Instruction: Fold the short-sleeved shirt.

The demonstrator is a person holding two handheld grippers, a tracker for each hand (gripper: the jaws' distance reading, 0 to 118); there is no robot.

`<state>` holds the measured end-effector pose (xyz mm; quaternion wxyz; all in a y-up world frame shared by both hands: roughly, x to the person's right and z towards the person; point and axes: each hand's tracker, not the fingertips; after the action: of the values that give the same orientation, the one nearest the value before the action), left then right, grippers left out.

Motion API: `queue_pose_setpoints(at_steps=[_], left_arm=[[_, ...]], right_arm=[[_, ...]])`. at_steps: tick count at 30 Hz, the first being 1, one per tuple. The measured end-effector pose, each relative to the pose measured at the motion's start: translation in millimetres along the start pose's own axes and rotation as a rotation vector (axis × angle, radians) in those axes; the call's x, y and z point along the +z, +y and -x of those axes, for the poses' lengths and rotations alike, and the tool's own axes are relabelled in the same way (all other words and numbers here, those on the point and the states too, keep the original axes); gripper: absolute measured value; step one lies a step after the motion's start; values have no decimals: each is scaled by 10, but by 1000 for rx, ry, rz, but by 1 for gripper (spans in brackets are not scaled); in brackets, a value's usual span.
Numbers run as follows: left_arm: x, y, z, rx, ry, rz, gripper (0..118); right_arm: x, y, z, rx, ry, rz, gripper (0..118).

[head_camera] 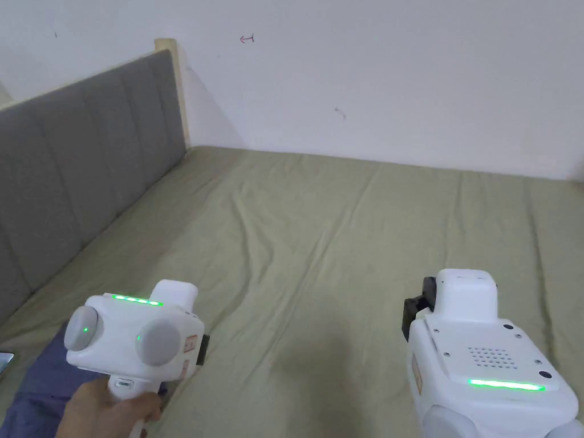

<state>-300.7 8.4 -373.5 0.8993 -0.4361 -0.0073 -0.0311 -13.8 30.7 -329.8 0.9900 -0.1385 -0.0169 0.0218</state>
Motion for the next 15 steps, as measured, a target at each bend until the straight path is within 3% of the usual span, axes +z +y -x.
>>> queue_pose_setpoints(at_steps=[8,15], left_arm=[[722,66,-938,-35,73,-308,0],[1317,192,-1433,-52,85,-593,0]], right_arm=[[232,202,-524,-22,-19,3,1],[438,574,-877,-39,-52,-88,1]])
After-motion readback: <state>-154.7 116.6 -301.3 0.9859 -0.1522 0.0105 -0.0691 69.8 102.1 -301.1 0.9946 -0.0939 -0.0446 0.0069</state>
